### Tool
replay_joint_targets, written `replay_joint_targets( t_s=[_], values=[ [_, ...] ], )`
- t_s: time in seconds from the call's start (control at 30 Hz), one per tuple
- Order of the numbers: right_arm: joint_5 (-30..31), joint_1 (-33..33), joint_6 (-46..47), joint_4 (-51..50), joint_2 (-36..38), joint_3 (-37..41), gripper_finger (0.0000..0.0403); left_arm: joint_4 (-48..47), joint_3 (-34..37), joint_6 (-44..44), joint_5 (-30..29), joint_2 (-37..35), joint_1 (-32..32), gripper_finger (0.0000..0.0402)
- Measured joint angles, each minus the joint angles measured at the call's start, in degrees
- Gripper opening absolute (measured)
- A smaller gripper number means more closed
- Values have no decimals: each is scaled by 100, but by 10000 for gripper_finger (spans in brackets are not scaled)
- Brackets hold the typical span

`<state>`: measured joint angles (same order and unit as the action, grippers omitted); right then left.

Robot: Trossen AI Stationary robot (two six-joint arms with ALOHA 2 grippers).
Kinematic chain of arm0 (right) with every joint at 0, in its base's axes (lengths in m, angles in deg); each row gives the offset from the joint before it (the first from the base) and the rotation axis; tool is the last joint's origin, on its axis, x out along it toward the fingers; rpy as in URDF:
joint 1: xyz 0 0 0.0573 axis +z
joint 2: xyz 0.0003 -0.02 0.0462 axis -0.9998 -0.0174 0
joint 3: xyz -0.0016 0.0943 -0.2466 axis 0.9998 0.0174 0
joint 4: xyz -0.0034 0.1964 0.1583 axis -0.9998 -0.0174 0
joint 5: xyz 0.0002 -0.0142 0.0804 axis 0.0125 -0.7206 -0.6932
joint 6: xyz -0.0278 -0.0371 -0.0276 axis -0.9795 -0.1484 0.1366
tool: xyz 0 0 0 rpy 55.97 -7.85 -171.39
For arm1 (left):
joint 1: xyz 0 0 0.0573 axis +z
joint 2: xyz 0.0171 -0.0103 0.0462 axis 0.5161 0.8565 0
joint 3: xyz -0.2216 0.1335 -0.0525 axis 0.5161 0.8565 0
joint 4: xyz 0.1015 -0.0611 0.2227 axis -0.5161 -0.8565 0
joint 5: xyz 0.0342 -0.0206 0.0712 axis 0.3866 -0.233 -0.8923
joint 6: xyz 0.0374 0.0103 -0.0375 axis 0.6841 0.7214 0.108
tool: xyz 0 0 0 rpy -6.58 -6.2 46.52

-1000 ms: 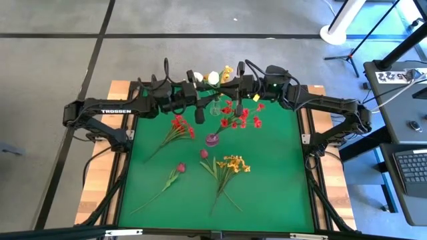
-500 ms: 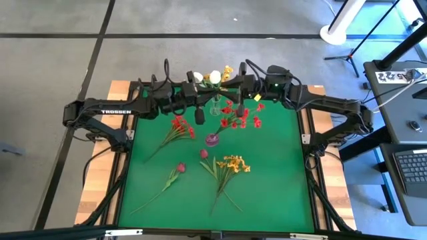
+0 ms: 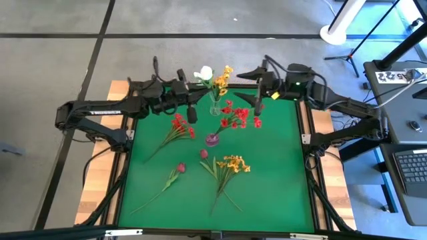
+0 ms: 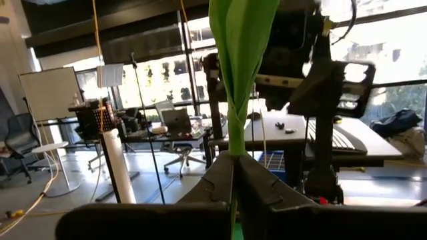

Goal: Sort flowers into vase by color
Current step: Put the white tulip into the transparent vase

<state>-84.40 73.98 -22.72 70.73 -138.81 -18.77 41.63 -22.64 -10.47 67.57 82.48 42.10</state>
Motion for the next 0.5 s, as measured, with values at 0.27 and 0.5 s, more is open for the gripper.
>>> replay_joint_targets(
  t_s=[0.27,0.5],
  values=[
    [775,0,236,-1497,357,17,296,-619,-2,-189,97,-549,-241,0],
    [1211,-45,325,-1190,571,843,276,-967,27,-42,-2,-613,-521,0]
  ],
)
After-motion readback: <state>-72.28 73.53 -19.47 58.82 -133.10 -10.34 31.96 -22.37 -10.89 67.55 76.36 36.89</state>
